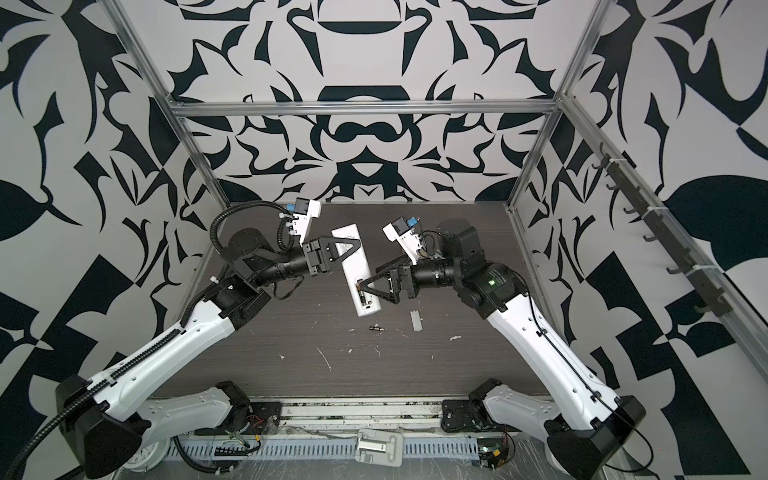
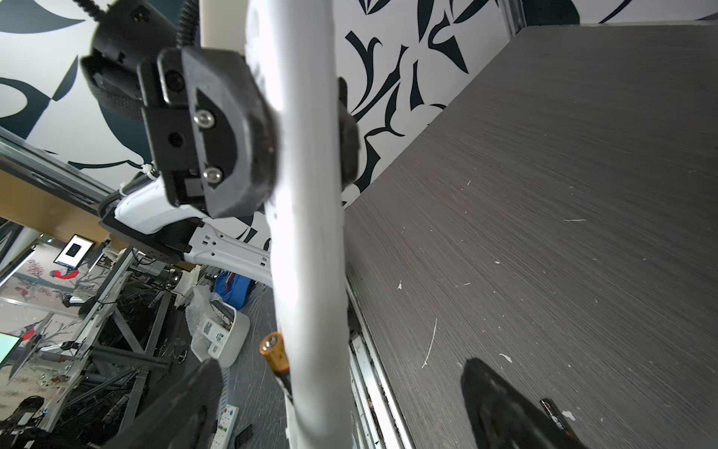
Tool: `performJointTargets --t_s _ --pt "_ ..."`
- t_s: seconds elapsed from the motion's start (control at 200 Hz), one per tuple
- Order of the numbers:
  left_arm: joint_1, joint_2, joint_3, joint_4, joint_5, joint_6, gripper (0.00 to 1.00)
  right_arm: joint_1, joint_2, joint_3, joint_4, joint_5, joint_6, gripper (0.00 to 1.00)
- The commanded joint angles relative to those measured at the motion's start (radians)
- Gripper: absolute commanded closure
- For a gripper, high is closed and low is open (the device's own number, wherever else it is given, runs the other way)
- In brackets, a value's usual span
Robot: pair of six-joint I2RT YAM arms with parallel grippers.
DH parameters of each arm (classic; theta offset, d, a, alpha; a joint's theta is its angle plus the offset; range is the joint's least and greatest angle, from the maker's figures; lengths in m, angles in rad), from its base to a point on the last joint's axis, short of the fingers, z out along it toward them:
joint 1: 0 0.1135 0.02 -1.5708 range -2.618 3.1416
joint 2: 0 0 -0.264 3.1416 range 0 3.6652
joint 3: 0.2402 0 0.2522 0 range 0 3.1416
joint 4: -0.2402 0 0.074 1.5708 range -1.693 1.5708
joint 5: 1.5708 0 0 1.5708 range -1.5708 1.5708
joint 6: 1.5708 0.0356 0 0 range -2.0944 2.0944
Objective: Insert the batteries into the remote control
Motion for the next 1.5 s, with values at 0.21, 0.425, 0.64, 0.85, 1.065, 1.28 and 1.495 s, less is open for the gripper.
performJointTargets --t_s 0.21,0.425,0.64,0.85,1.065,1.28,1.495 --pt "0.005 0.015 0.049 0.011 0.017 0.013 1.0 0.012 0.032 0.006 0.08 -0.052 0.025 0.0" --pt "0.005 0.031 0.06 0.028 0.015 0.012 1.0 0.014 0.044 -0.016 0.085 -0.044 0.021 0.0" --pt "0.005 0.035 0.063 0.027 0.015 0.012 1.0 0.013 0.052 -0.029 0.098 -0.046 0.026 0.11" --pt "0.005 0.045 0.073 0.033 0.02 0.007 1.0 0.013 0.057 -0.04 0.109 -0.057 0.027 0.24" --pt "0.005 0.063 0.097 0.06 0.032 -0.011 1.0 0.014 0.054 -0.055 0.11 -0.061 0.019 0.33" --pt "0.005 0.061 0.108 0.067 0.034 -0.018 1.0 0.014 0.049 -0.055 0.113 -0.067 0.013 0.48" --pt "0.004 0.059 0.115 0.082 0.023 -0.028 1.0 0.014 0.049 -0.064 0.115 -0.067 0.013 0.66"
